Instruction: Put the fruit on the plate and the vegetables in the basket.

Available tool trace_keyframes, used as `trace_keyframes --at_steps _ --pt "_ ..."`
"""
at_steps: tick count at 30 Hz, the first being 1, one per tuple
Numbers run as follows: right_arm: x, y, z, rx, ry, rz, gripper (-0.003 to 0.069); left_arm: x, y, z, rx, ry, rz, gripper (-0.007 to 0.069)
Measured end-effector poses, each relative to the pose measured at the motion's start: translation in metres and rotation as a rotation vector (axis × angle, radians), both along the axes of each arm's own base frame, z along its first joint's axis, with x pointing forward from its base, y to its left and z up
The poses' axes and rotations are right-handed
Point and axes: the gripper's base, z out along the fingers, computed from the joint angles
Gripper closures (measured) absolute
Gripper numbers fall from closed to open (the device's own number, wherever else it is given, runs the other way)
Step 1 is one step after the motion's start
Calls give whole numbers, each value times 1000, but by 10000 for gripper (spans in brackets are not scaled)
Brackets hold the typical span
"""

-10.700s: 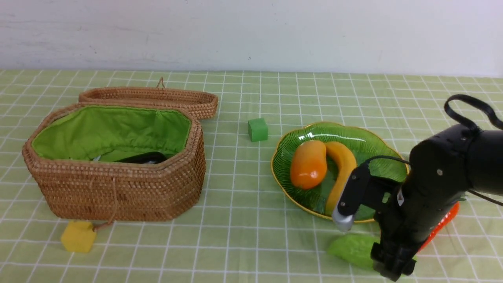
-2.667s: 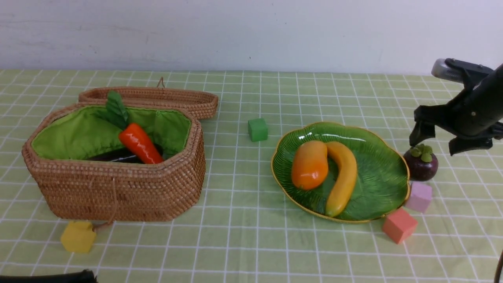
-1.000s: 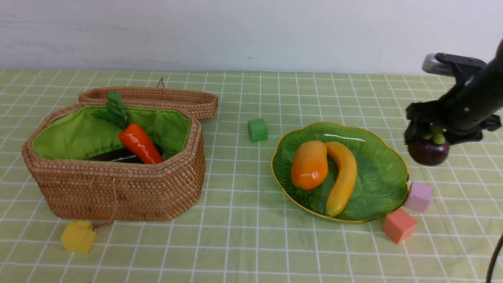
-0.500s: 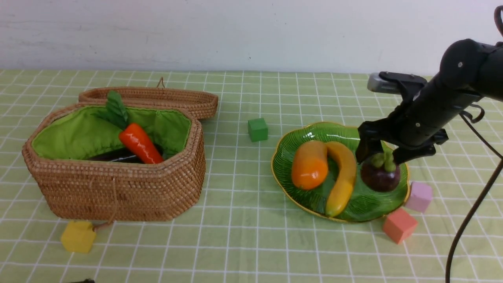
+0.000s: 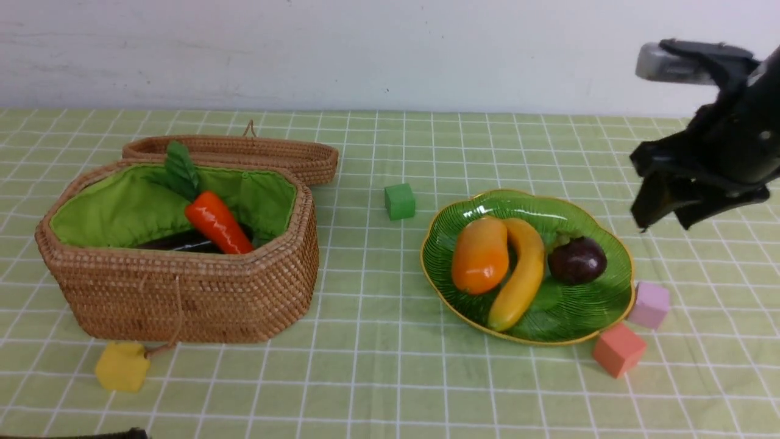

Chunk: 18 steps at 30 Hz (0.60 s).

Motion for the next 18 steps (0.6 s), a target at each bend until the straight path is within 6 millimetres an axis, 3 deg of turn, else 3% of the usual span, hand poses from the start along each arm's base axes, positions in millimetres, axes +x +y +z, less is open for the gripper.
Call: trace_keyframes --at_steps 4,6,7,8,13,14,15,16,18 --pt "-52 -7 48 21 -145 -13 519 -3 7 -6 -19 12 61 637" --pt "-65 -8 52 25 -162 -16 550 -6 10 -8 -31 4 73 637" --pt "-100 -12 63 33 -213 -18 594 -10 13 -18 -58 7 92 637" --pt "-112 -14 61 33 -215 -17 603 -12 15 -22 -74 9 100 637" --pt "-207 -25 48 58 -294 -38 629 -15 21 -44 -149 -46 149 637" --pt "-223 -27 38 64 -297 -45 629 -15 22 -47 -161 -59 158 637" --pt "-226 -27 37 65 -301 -47 629 -15 22 -48 -163 -60 160 637" --pt "-256 -31 27 78 -344 -54 629 -14 23 -50 -175 -70 171 637" --pt "-278 -34 13 88 -389 -60 629 -13 23 -53 -177 -68 175 637"
